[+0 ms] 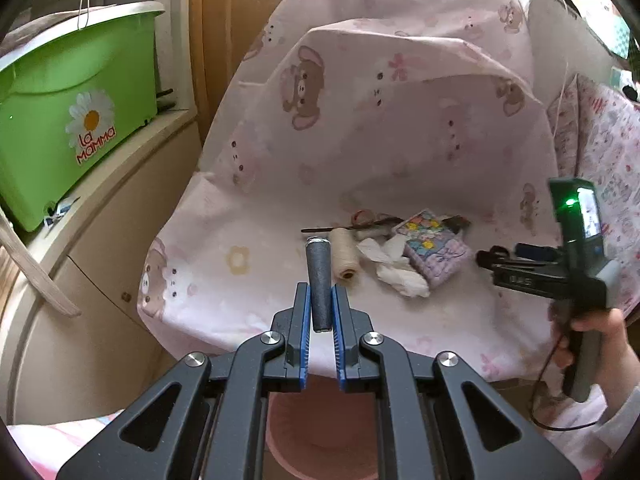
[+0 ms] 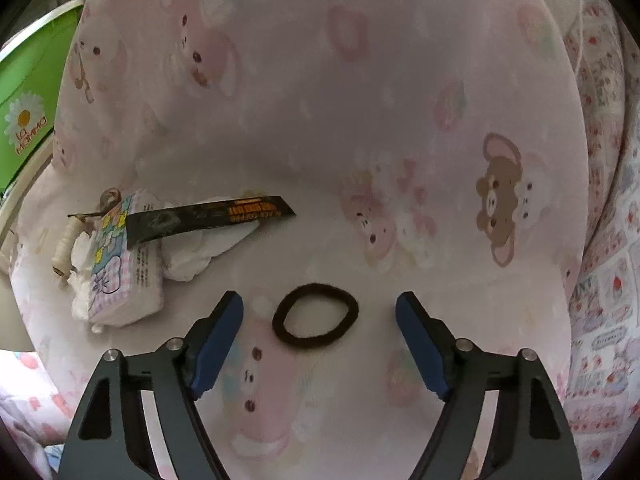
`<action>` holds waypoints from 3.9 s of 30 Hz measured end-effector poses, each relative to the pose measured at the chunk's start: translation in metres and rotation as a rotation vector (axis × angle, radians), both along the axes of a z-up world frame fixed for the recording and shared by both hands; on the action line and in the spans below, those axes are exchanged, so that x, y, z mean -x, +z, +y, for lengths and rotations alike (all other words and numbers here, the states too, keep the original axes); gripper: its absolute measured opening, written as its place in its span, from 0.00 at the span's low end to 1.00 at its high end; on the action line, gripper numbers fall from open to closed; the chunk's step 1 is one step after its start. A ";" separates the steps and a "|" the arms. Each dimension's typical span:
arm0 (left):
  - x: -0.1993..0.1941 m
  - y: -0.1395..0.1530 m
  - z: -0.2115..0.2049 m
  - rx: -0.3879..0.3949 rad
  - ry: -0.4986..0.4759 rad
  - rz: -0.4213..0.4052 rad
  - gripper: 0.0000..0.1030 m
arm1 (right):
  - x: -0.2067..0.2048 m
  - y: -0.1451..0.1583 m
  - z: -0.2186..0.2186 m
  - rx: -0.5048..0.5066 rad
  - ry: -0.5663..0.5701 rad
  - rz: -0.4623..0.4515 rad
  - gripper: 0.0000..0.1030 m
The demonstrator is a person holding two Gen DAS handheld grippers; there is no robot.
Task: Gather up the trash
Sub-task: 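Grasp the black hair tie with the right tool, then carry marker and hair tie down into the pink wastebasket and open both tools, then raise both open tools back toward the chair seat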
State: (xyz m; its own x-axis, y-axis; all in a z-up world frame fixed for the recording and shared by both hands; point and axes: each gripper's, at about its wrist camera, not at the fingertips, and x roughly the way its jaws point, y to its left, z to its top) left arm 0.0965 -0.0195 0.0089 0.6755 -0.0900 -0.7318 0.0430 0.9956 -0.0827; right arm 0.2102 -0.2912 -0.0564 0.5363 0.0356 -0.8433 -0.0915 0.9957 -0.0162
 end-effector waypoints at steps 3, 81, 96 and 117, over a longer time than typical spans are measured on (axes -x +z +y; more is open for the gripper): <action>0.005 0.007 -0.001 0.006 0.012 -0.017 0.09 | 0.000 0.001 -0.002 -0.018 -0.009 -0.017 0.57; 0.010 -0.190 -0.003 0.040 -0.049 0.556 0.10 | 0.167 -0.117 0.140 -0.011 0.313 0.229 0.09; 0.013 -0.225 0.011 0.044 0.016 0.654 0.26 | 0.157 -0.142 0.140 0.016 0.289 0.281 0.30; 0.033 -0.114 0.021 -0.119 0.126 0.276 0.66 | 0.160 -0.057 0.112 -0.015 0.186 0.080 0.79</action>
State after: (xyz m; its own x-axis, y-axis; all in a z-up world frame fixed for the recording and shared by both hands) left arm 0.0634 0.0012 -0.1047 0.4507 0.0789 -0.8892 -0.0891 0.9951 0.0432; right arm 0.0499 -0.1790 -0.1138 0.4505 0.1404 -0.8817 -0.2738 0.9617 0.0132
